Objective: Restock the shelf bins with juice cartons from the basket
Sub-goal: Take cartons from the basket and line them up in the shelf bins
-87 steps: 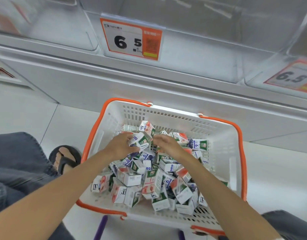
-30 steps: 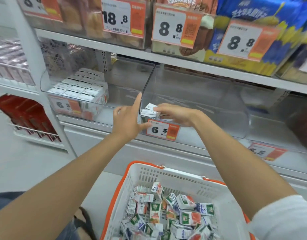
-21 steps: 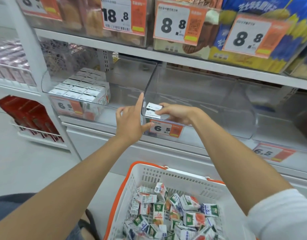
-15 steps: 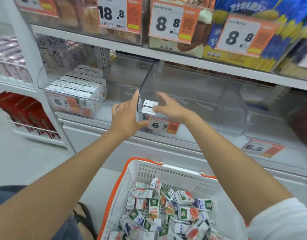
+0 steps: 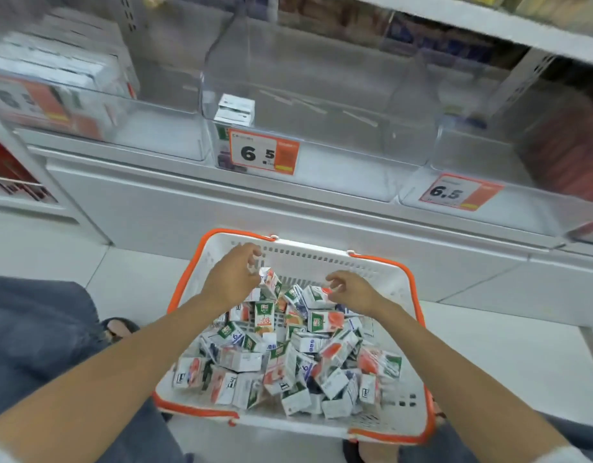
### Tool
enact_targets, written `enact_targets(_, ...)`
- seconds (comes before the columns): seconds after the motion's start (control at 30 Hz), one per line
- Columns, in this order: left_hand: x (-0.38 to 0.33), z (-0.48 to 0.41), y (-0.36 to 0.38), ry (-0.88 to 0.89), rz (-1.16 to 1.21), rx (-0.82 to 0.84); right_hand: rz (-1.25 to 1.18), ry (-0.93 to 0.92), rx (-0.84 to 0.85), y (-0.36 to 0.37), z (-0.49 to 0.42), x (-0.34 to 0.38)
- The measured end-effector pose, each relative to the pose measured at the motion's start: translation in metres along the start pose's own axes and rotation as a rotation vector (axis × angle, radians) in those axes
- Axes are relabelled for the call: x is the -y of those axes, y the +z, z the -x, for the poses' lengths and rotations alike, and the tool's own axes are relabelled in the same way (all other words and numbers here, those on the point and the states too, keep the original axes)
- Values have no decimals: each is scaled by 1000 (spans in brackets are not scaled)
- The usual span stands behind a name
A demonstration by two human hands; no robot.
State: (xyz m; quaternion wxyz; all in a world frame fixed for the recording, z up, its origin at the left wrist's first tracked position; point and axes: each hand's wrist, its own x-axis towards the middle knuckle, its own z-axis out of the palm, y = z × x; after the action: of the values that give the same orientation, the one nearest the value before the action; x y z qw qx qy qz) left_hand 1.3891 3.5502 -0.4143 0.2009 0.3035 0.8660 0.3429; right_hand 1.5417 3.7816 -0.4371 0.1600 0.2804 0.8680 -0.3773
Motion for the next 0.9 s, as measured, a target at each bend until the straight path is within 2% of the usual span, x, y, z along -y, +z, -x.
enact_targets(0.07, 18, 2, 15, -89, -6, 29, -42, 107, 92, 16, -1, -38)
enact_targets(0.2, 40, -3, 33, -211, -3, 60, -209, 263, 132, 45, -16, -71)
enact_targets(0.33, 52, -8, 50, -223, -16, 115, -252, 355, 179, 63, -33, -86)
enact_targets(0.5, 42, -12, 75, -299, 161, 235, -116, 179, 75, 56, -40, -84)
enact_targets(0.6, 22, -16, 89, -485, 413, 343, -505, 152, 149, 43, -38, -73)
enact_targets(0.67, 8, -20, 98, -577, 614, 478, -625, 101, 288, 37, -38, -61)
enact_targets(0.73, 2, -23, 104, -656, 819, 481, -666, 27, 357, 36, -42, -50)
enact_targets(0.77, 2, -26, 106, -686, 861, 440, -647, 26, 291, 36, -45, -49)
enact_targets(0.83, 8, -28, 105, -696, 785, 352, -500, 87, 54, 42, -50, -55)
enact_targets(0.87, 14, -28, 103, -698, 741, 312, -393, 102, -11, 47, -52, -61)
enact_targets(0.9, 22, -27, 101, -708, 726, 278, -295, 94, -7, 52, -53, -68)
